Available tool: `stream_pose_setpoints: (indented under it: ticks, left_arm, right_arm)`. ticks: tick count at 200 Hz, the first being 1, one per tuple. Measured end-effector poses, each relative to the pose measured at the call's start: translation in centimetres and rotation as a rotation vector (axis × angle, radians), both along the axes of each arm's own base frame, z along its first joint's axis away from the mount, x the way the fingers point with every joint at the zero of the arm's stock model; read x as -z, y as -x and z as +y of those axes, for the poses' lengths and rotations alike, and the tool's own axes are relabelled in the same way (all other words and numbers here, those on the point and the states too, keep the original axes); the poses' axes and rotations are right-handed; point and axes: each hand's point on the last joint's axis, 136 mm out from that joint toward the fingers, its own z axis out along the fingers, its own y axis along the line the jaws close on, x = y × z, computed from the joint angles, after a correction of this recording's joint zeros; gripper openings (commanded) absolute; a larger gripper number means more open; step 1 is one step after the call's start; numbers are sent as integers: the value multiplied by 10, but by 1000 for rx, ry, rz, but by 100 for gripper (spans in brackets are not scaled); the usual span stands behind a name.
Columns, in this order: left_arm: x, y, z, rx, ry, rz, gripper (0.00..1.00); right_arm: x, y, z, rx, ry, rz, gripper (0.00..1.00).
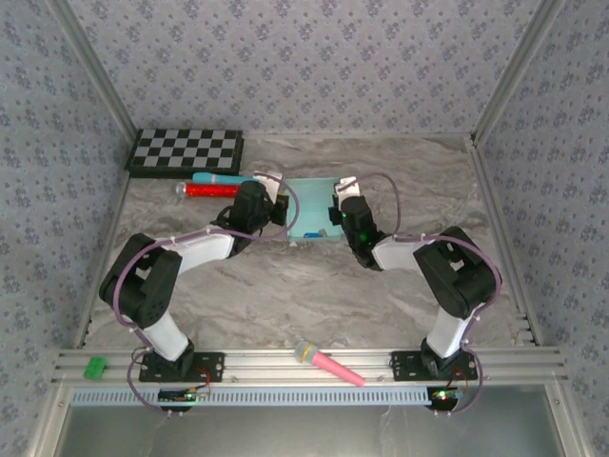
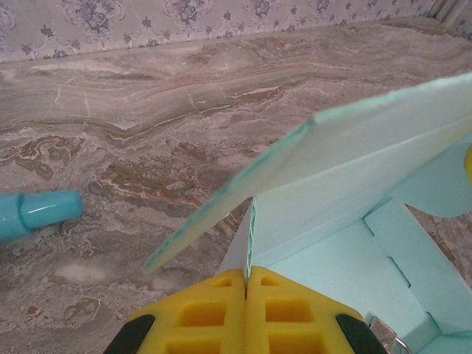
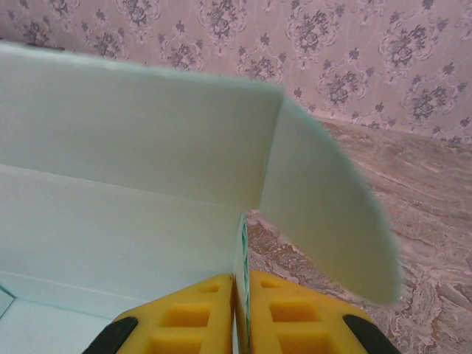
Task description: Fold the paper box
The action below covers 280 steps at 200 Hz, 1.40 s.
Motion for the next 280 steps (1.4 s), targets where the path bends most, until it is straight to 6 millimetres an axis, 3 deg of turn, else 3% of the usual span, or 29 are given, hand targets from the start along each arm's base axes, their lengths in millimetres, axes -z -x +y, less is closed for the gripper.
stream_pose_setpoints:
  ticks: [46, 131, 280]
  left_arm:
    - [-2, 2, -5, -18, 15, -16, 0]
    - [13, 8, -3, -38, 33, -14, 5]
    - [25, 28, -14, -19, 51, -20, 15]
  right_arm:
    - [-1, 0, -2, 73, 1, -37, 13]
    - [-1, 7, 1, 137, -13, -80, 15]
    - [21, 32, -1, 193, 10, -101, 20]
